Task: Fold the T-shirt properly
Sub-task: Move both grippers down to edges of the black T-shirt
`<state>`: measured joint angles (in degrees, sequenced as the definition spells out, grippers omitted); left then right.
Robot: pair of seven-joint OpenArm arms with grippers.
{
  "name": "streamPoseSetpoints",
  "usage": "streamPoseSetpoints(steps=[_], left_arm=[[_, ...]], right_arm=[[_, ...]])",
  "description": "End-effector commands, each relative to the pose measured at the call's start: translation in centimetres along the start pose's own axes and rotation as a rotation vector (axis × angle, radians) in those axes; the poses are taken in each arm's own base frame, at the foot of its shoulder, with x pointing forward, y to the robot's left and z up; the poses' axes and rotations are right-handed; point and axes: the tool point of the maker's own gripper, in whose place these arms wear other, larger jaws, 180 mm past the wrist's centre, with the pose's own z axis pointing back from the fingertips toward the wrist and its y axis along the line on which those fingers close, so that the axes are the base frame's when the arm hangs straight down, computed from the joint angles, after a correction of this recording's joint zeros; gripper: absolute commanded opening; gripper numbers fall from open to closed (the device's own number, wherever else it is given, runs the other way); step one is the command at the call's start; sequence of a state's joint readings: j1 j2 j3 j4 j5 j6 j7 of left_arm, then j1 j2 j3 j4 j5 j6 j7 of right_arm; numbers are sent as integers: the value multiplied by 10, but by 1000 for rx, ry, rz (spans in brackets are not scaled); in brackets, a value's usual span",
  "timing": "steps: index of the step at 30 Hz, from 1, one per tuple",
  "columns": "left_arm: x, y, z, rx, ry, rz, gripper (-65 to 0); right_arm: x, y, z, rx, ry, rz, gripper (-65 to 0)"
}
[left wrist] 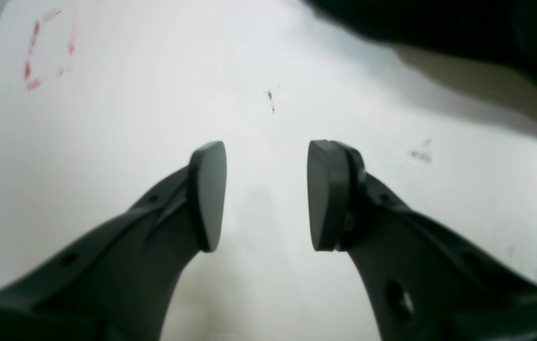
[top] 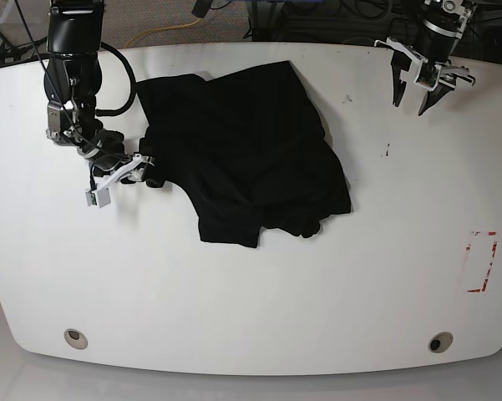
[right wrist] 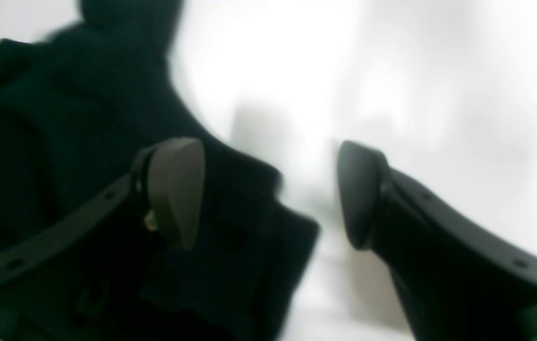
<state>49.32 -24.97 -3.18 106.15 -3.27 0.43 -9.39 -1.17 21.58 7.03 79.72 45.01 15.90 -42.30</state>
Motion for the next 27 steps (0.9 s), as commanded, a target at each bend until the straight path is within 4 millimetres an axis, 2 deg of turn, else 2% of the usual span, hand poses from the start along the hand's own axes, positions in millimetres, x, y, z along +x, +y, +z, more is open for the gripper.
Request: streamPoseSetpoints(steps=[1,6,8,9,13,17,21,23,27], left_arm=[[2,3,-1,7,6,-6,-396],[7,5,-5,11,-8,-7,-396],[8,4,-5,10,-11,-7,-396],[8,4,-5,10,-11,-9,-396],[8,4,-5,9,-11,-8,-396],[7,-7,-6,-23,-7,-3,-396],[9,-10,-8,-25,-14,6,-396],[18,-5,-16,-12,-43,8,-396],[19,-2,-34,27,3,44,-396]], right_arm=[[6,8,-2,26,-19,12,-220],[-17,28,-13,70,56,57,-225],[-22,33,-16,79,67,57,-265],[-23,33,-16,79,69,55,-293],[-27,38,-19,87,66,33,-493],[-24,38,-18,87,59,39,-650],[-9,51,-13,110,19,78,-650],[4,61,-5,125,-16,121,-650],[19,77,8,152,-64,181,-650]])
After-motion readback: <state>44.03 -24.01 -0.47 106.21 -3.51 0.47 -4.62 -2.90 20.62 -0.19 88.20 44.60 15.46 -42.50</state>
